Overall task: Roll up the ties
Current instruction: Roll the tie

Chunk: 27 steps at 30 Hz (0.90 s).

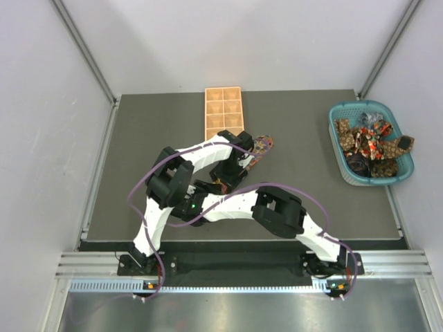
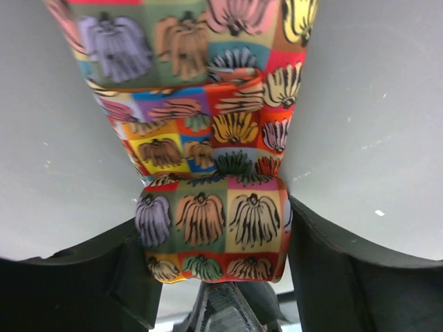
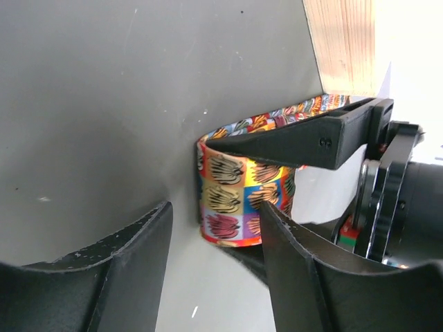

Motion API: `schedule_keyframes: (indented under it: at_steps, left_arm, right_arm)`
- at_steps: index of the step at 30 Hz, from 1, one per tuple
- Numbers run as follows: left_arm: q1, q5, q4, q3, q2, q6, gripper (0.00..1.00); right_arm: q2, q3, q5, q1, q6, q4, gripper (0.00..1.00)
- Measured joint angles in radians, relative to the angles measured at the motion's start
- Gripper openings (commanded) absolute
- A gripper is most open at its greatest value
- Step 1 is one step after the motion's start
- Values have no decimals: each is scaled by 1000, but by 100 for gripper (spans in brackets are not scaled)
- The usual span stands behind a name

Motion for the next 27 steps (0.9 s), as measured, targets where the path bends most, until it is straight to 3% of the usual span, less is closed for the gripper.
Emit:
schedule_keyframes:
  at_steps: [19, 27]
  left_arm:
    - [-3, -2, -62, 40, 30, 9, 66]
    - [1, -3, -63, 33, 27, 4, 49]
  right_arm:
    - [15, 2, 26, -37, -37, -23, 55]
    - [18, -11, 39, -29, -95, 7, 57]
